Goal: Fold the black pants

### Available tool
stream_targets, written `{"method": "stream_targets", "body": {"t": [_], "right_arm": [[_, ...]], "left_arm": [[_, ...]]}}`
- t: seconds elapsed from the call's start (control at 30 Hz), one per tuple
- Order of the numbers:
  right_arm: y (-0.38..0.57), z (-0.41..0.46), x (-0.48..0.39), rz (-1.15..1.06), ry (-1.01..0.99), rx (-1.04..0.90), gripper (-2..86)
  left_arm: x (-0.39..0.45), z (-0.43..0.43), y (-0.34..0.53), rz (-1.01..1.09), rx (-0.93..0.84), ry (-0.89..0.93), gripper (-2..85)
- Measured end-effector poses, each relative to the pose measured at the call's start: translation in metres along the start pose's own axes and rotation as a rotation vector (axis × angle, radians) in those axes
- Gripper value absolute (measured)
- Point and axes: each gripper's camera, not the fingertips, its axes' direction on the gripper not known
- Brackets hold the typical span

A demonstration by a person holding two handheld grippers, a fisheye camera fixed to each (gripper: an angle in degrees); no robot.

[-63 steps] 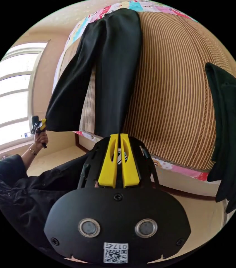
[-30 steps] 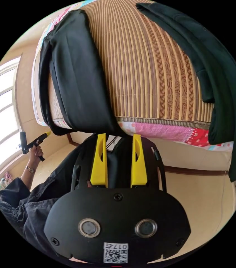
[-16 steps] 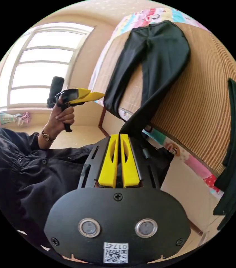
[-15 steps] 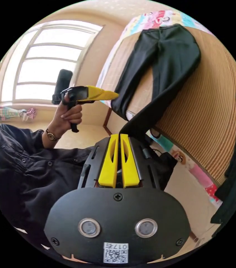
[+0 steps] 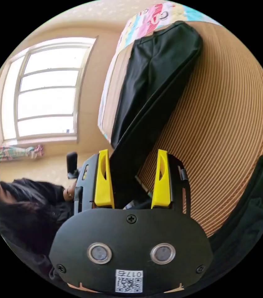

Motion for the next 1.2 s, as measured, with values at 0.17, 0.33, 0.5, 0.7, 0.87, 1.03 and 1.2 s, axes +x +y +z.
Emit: {"method": "stream_targets", "body": {"t": [0.17,0.33,0.5,0.7,0.87,1.03,1.2], "right_arm": [[-0.121,0.005,0.068,0.298,0.062,0.337,19.4],[-0.157,0.006,-0.021,0.306,0.425,0.594,4.8],[-0.193,0.091,-0.206,-0.089,0.560,0.646,3.8],[-0.280,0.213,-0.212,-0.082,0.238,0.376,5.1],[-0.186,0.223,-0.204,-0.185,0.292,0.269,8.3],[-0.041,0.224,-0.155,-0.043,0.318,0.132,7.9],[0.059,0.264,-0.124,0.179,0.127,0.003,7.7]], "left_arm": [[-0.033,-0.013,0.014,-0.019,0.031,0.130,1.0],[-0.105,-0.049,0.039,-0.123,0.125,0.477,1.1],[-0.184,-0.137,0.084,-0.237,0.289,0.597,1.6],[-0.262,-0.207,0.107,-0.375,0.310,0.320,3.8],[-0.282,-0.230,0.094,-0.403,0.175,0.003,9.1],[-0.277,-0.244,0.052,-0.294,0.197,-0.079,10.0],[-0.267,-0.208,-0.019,-0.130,-0.027,-0.128,10.1]]}}
